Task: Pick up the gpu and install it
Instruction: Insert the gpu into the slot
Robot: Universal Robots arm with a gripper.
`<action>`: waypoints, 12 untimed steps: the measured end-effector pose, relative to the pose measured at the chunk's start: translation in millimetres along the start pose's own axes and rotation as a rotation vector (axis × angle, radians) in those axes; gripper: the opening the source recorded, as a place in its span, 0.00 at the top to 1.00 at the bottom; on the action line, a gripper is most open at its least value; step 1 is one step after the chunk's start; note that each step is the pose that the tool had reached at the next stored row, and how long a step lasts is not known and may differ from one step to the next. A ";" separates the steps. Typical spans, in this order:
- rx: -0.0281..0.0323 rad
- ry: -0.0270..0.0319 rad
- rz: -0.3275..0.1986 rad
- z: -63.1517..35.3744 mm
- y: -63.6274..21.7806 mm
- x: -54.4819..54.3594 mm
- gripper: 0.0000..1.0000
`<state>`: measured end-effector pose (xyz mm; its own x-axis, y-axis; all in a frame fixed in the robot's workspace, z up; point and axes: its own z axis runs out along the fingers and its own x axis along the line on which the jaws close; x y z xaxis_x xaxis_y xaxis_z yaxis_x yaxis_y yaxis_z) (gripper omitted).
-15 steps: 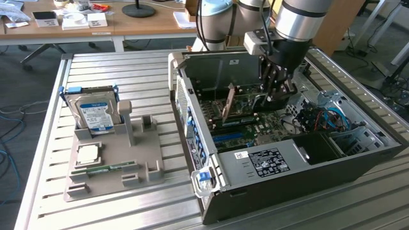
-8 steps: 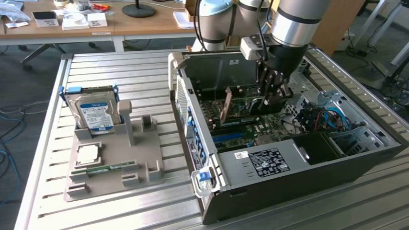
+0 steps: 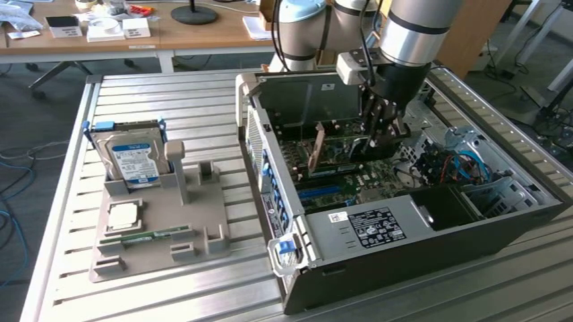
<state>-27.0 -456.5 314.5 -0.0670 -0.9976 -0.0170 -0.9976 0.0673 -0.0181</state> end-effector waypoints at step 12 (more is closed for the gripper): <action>-0.0001 0.0001 0.000 8.5 0.2 0.1 0.73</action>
<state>-27.1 -456.5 306.0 -0.0670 -0.9976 -0.0169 -0.9976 0.0673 -0.0180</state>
